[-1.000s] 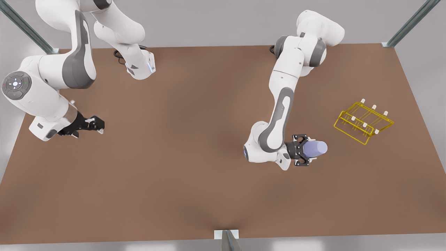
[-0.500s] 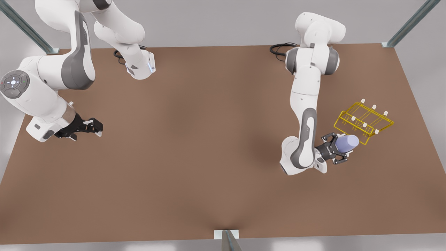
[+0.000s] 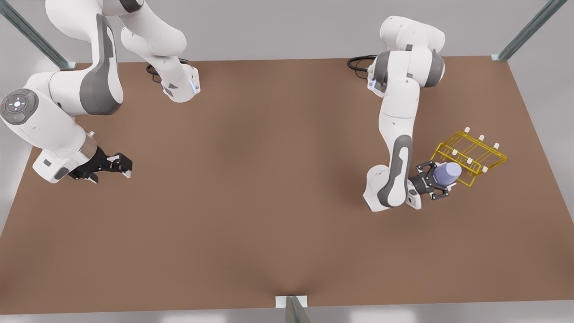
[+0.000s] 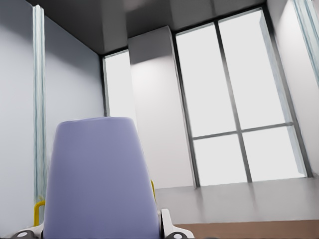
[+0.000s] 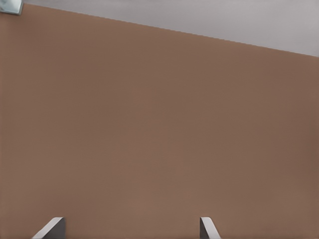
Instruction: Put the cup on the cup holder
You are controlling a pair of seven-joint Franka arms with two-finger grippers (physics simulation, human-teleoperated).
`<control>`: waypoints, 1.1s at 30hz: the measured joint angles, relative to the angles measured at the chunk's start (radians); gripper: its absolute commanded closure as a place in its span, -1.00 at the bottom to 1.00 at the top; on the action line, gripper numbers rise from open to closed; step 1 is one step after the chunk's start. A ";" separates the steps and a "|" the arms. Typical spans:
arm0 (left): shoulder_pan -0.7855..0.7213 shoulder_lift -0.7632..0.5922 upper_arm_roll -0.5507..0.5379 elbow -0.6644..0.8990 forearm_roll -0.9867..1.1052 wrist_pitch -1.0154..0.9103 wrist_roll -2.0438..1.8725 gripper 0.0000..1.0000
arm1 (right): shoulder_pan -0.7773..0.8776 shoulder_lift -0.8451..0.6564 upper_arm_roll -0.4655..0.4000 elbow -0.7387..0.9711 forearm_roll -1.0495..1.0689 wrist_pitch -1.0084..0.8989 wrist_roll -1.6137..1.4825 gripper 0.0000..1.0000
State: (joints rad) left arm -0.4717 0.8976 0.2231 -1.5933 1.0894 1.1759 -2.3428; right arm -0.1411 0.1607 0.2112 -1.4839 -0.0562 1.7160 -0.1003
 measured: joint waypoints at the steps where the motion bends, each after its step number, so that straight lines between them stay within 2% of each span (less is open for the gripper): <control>1: 0.000 -0.016 -0.004 -0.018 -0.002 0.003 -0.013 -0.45 | 0.000 0.000 0.000 0.000 0.000 0.001 0.000 -1.00; 15: 0.003 -0.184 -0.008 -0.331 0.018 0.115 -0.187 -0.45 | 0.001 0.001 0.000 -0.002 0.000 0.004 0.000 -1.00; 33: 0.023 -0.241 -0.009 -0.427 0.085 0.175 -0.321 -0.46 | -0.001 0.004 0.000 -0.010 0.000 0.004 0.000 -1.00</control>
State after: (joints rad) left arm -0.4484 0.6568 0.2142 -2.0201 1.1741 1.3505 -2.6640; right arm -0.1420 0.1643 0.2112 -1.4938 -0.0559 1.7201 -0.1004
